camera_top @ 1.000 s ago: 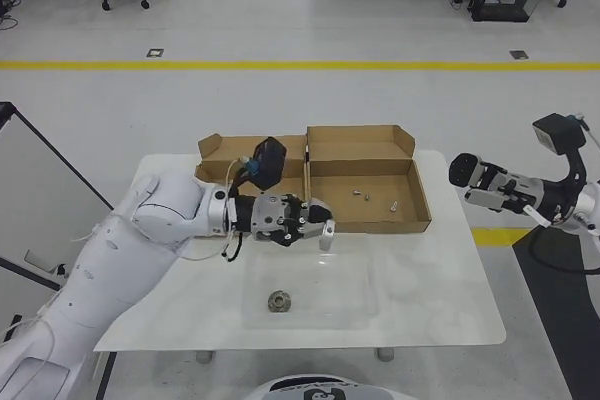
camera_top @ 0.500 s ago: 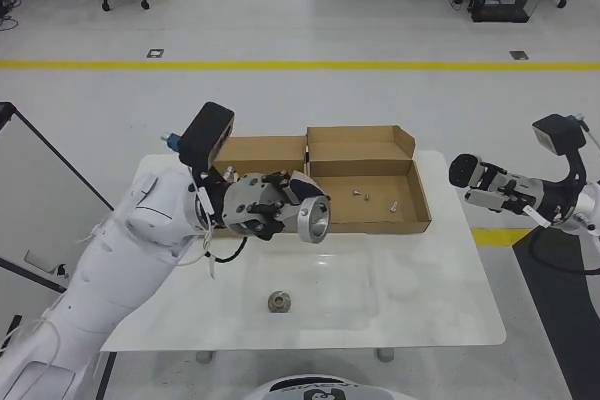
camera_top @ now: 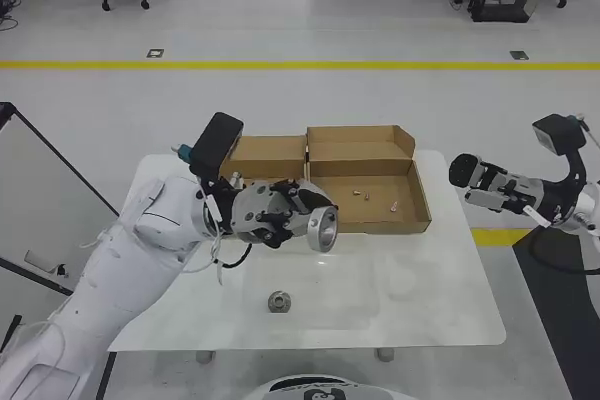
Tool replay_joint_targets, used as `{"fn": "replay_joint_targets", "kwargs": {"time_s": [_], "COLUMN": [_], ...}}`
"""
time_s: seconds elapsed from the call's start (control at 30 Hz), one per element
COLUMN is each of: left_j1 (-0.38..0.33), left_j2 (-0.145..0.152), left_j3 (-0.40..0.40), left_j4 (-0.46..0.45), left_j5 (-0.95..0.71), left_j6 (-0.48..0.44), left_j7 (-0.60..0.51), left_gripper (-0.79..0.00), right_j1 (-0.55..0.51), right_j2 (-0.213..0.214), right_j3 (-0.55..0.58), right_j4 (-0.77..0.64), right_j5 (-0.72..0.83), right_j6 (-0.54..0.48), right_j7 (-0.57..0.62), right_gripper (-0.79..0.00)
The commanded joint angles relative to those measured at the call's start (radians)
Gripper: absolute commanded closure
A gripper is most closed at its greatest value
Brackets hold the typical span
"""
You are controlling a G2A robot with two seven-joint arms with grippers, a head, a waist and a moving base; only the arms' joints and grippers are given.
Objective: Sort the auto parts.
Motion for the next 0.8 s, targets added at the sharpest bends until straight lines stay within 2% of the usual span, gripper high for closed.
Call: {"fn": "replay_joint_targets", "kwargs": {"time_s": [0.0, 0.23, 0.37, 0.5, 0.77], "left_j1": [-0.003, -0.018, -0.022, -0.024, -0.012], "left_j2": [0.004, 0.018, 0.017, 0.014, -0.001], "left_j3": [0.009, 0.014, 0.025, 0.026, 0.004], "left_j4": [0.017, 0.093, 0.083, 0.05, -0.051], "left_j5": [0.013, 0.081, 0.053, 0.011, -0.076], "left_j6": [0.0, 0.001, 0.0, 0.0, 0.0], "left_j7": [-0.04, -0.164, -0.156, -0.106, 0.072], "left_gripper": [0.0, 0.0, 0.0, 0.0, 0.0], "right_j1": [0.0, 0.0, 0.0, 0.0, 0.0], "right_j2": [0.0, 0.0, 0.0, 0.0, 0.0], "right_j3": [0.0, 0.0, 0.0, 0.0, 0.0], "right_j4": [0.0, 0.0, 0.0, 0.0, 0.0], "right_j5": [0.0, 0.0, 0.0, 0.0, 0.0], "right_j6": [0.0, 0.0, 0.0, 0.0, 0.0], "right_j7": [0.0, 0.0, 0.0, 0.0, 0.0], "right_gripper": [-0.785, -0.785, -0.785, -0.785, -0.785]}}
